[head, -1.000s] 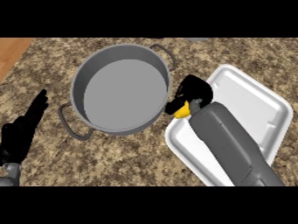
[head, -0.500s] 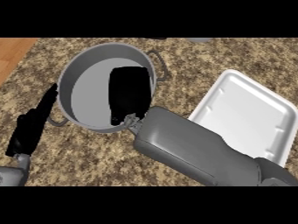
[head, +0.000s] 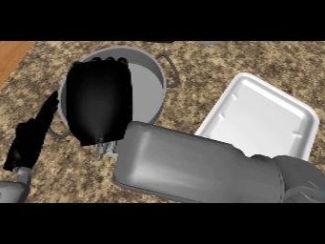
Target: Pick the lemon from the tray and place it in the pot
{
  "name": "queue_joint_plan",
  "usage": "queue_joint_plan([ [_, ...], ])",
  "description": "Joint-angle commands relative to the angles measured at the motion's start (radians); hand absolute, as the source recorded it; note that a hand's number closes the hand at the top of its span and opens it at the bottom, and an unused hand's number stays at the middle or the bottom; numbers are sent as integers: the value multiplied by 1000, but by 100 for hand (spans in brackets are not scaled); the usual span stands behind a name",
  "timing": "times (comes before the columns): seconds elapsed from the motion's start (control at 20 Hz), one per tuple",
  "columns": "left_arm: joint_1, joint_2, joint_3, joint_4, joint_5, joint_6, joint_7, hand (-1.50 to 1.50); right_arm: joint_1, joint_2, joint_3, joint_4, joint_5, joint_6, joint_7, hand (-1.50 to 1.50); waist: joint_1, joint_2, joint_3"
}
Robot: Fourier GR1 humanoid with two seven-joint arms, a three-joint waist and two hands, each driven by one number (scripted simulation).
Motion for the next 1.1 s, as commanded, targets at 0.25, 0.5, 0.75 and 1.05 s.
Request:
queue_joint_plan([
  [0.25,13,-7,22,10,6,7,-8,0,-75,15,4,54,37,-238,210,150,-44,10,0],
  [0.5,20,-15,38,15,2,22,-15,0,-106,15,-27,129,9,-294,167,150,-51,13,1],
  [0.75,43,-3,57,27,5,2,-57,0,-135,15,-73,293,-30,-328,19,150,-65,19,1],
  [1.05,-7,20,69,-35,18,-17,30,0,-106,15,-85,479,-101,-447,-139,150,-46,27,2],
])
